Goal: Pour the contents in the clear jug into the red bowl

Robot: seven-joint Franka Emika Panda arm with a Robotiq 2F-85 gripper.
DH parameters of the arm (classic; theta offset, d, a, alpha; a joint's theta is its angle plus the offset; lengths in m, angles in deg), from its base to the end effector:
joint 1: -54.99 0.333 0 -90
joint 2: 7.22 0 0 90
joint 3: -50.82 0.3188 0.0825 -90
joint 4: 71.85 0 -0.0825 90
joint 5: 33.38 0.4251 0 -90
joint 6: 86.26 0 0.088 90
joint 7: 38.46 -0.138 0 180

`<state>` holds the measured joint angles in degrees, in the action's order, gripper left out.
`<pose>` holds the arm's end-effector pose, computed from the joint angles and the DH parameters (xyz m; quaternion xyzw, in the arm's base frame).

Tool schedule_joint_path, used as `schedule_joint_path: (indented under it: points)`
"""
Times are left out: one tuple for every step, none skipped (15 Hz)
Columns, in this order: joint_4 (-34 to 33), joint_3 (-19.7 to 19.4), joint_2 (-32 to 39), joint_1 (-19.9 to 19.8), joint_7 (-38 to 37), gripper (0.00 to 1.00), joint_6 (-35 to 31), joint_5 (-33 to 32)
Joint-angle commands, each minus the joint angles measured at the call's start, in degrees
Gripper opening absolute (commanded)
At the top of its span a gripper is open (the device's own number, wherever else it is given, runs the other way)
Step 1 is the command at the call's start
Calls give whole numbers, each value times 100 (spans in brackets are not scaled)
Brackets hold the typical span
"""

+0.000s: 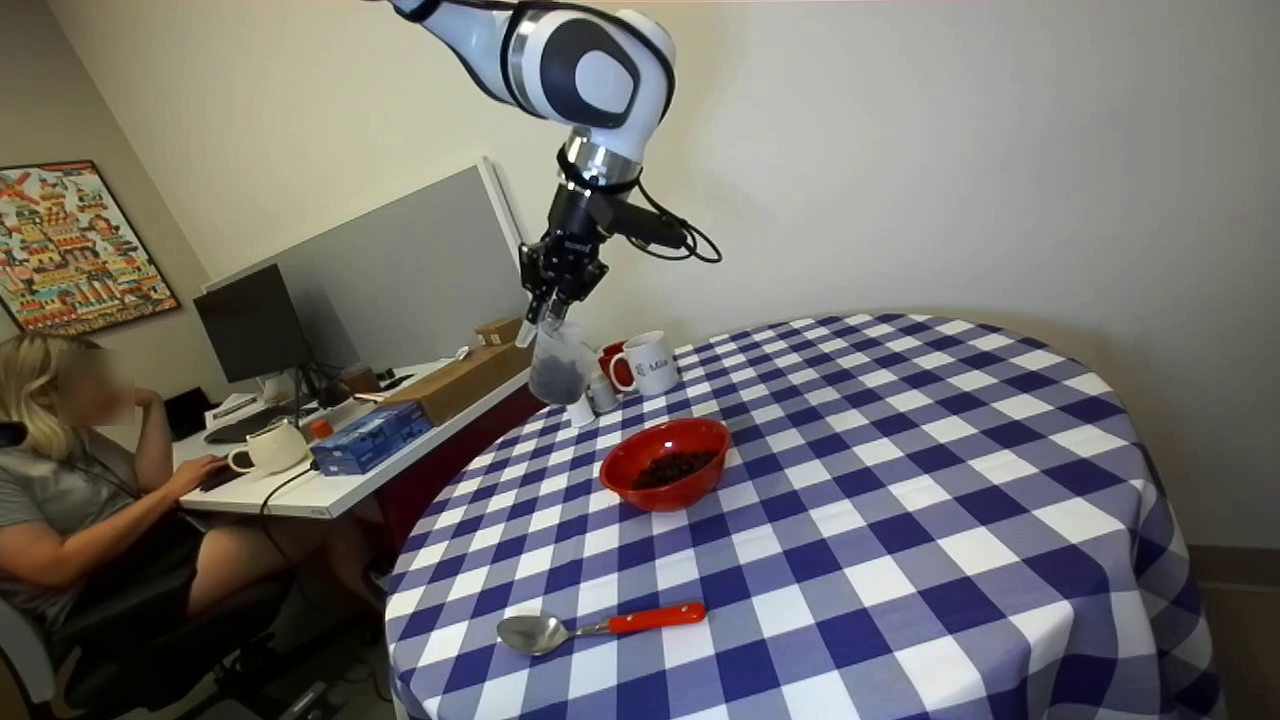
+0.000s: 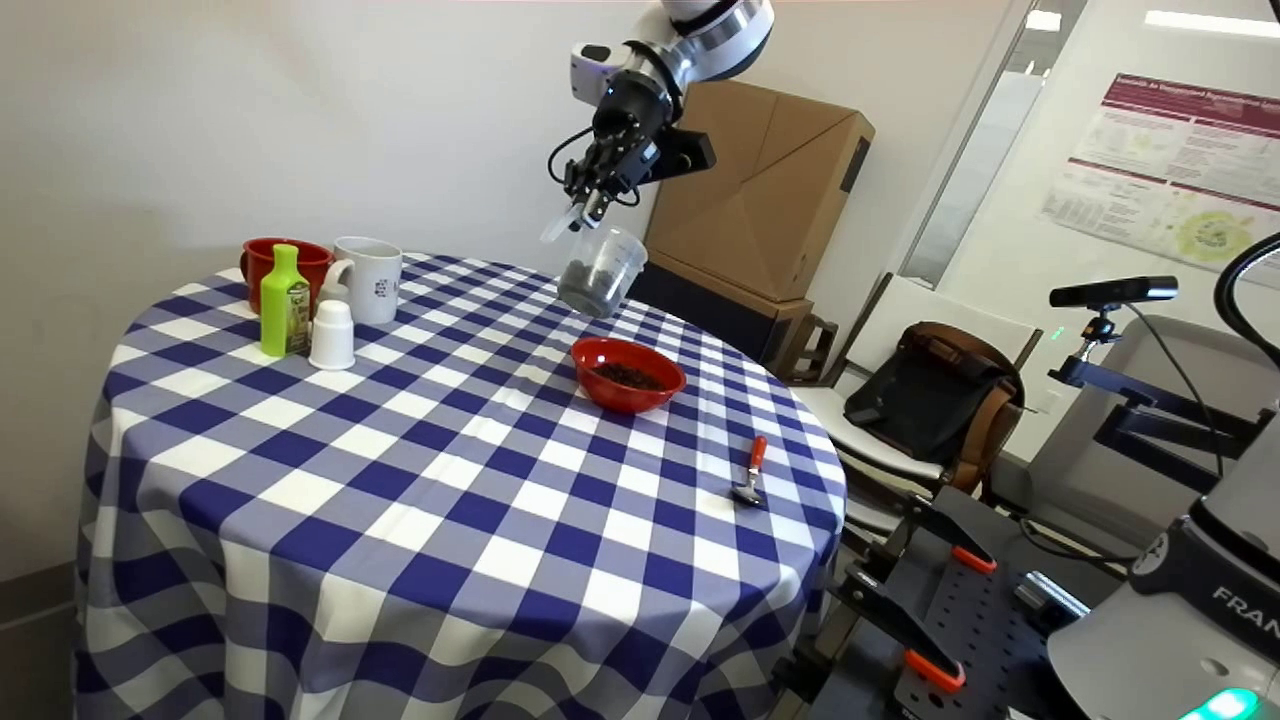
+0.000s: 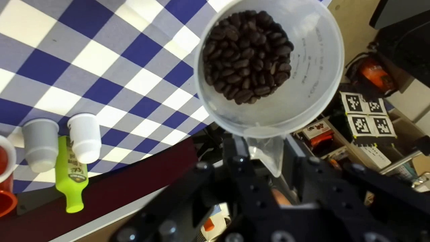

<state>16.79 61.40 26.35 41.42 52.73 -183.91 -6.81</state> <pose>0.6820 0.0079 0.2568 -0.7305 -0.5947 -0.0578 0.3308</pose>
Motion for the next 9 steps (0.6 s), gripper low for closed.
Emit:
schedule_joint_path:
  points:
    - [-351, -154, 231, -227, 326, 7, 497, 461]
    - [-382, -186, 269, -303, 397, 7, 601, 564]
    - [-409, -218, 310, -366, 466, 7, 694, 654]
    - [-416, -250, 339, -411, 563, 7, 775, 695]
    - [-439, -278, 372, -451, 721, 7, 891, 697]
    - [-468, -290, 412, -495, 897, 7, 1000, 709]
    - [-516, -292, 466, -550, 1062, 7, 1142, 762]
    - [-548, -306, 506, -588, 1230, 7, 1263, 789]
    - [-581, -323, 552, -622, 1399, 7, 1374, 816]
